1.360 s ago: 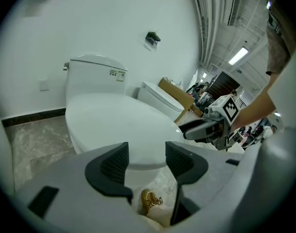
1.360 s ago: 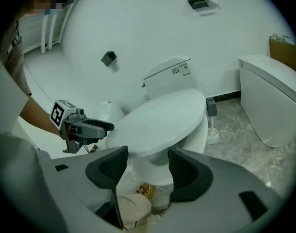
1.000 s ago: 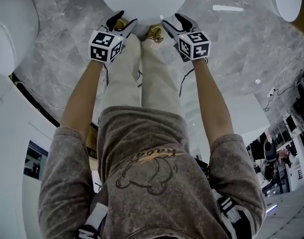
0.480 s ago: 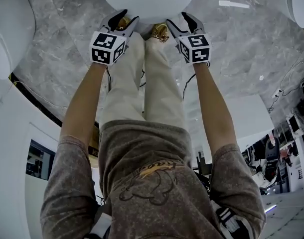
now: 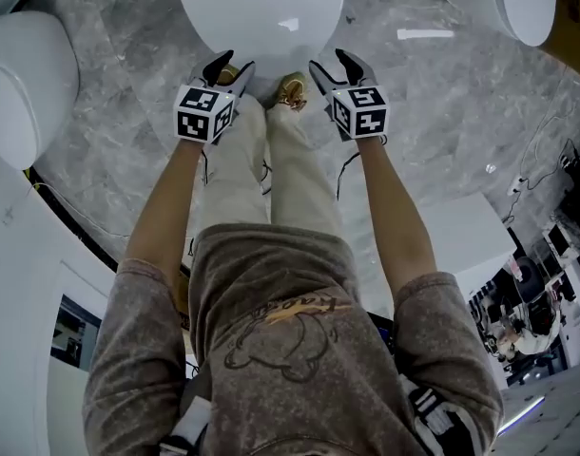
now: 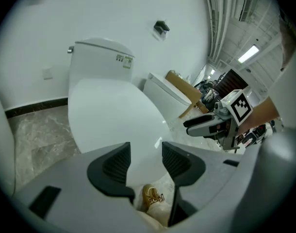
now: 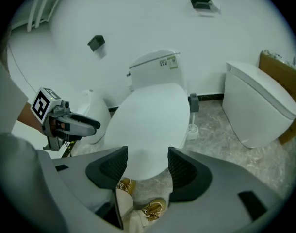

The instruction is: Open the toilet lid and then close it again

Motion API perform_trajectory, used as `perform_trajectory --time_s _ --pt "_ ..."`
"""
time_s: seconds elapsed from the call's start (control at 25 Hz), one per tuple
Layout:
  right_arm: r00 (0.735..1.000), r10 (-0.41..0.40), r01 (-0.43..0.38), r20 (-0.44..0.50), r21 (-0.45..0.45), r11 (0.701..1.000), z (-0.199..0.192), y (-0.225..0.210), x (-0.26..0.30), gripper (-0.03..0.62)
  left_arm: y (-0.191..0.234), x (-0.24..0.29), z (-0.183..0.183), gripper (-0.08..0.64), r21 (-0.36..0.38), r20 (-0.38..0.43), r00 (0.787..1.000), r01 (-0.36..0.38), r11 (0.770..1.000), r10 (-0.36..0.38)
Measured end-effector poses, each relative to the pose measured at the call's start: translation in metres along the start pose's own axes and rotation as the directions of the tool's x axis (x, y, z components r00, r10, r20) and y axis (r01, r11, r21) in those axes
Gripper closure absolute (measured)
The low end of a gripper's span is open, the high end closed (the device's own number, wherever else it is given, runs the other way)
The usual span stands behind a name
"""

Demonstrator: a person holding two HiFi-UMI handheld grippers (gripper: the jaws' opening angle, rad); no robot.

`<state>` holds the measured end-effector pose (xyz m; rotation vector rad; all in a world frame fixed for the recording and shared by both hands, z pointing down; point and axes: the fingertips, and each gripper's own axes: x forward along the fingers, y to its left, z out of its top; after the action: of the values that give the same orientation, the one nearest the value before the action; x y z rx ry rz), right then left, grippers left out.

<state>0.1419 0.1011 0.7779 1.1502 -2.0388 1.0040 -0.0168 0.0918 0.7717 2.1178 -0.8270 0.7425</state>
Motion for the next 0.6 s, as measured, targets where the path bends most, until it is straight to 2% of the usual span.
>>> perform_trajectory --time_s 0.2,0.4,0.52,0.6 --pt "0.988 -0.007 0.008 0.153 -0.008 1.000 0.095 0.013 -0.081 0.318 -0.037 -0.070 0.103 0.364 0.041 0.143 0.990 -0.021 0.999 0.015" --pt "0.959 0.051 -0.034 0.277 -0.066 0.997 0.170 0.056 -0.166 0.318 -0.084 -0.154 0.183 0.364 0.138 0.212 0.976 0.012 0.990 -0.041" --pt "0.936 0.089 -0.054 0.341 -0.113 0.992 0.203 0.082 -0.214 0.318 -0.108 -0.202 0.223 0.364 0.196 0.252 0.965 0.019 0.980 -0.069" --pt "0.922 0.107 -0.056 0.372 -0.143 0.988 0.216 0.101 -0.241 0.318 -0.120 -0.233 0.242 0.364 0.204 0.291 0.954 0.018 0.979 -0.079"
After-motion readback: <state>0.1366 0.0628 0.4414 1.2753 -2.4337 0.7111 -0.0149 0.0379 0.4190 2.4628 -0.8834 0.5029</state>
